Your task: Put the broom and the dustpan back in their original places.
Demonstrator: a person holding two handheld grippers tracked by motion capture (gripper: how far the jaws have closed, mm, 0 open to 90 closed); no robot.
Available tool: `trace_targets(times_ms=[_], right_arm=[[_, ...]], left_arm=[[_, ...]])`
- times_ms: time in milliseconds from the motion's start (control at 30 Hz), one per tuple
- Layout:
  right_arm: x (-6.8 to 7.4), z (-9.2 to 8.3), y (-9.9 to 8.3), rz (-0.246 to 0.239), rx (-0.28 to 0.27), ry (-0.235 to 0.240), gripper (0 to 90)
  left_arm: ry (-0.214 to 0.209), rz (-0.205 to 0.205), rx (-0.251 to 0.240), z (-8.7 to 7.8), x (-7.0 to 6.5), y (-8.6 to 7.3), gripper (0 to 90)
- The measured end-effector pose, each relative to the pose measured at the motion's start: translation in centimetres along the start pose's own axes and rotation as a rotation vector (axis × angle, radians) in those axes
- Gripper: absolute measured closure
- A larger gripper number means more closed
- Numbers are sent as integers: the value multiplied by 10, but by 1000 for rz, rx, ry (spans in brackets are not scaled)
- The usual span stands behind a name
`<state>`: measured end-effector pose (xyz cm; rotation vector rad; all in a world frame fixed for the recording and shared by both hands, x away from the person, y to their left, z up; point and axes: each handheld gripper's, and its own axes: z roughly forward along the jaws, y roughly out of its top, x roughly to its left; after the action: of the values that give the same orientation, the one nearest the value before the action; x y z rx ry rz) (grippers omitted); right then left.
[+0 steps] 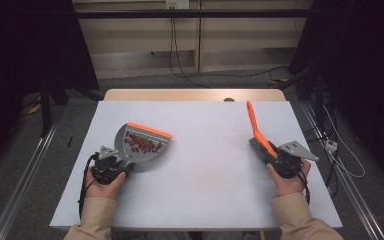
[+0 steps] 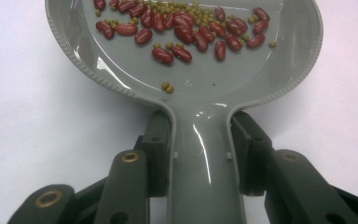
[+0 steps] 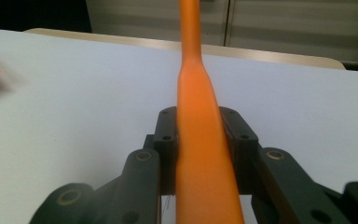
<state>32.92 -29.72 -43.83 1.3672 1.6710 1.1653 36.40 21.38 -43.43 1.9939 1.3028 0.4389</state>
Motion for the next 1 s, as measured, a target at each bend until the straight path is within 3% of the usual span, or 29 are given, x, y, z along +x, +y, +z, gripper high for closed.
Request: trace_targets(times_ms=[200,500,733,1000], right_arm=[[-9,1,0,-18,-9,-53,712],[-13,4,-8,-64,31,-133,711],[-5,6,-11,-61,27,-102,702],[5,10,-11,-15,34,-56,678]], left_arm=[[21,-16,24,3,3,1,629],[39,-53,44,9,4,1,627],[33,-51,15,9,0,-1,607],[-35,-47,8,7,-11,-6,510]])
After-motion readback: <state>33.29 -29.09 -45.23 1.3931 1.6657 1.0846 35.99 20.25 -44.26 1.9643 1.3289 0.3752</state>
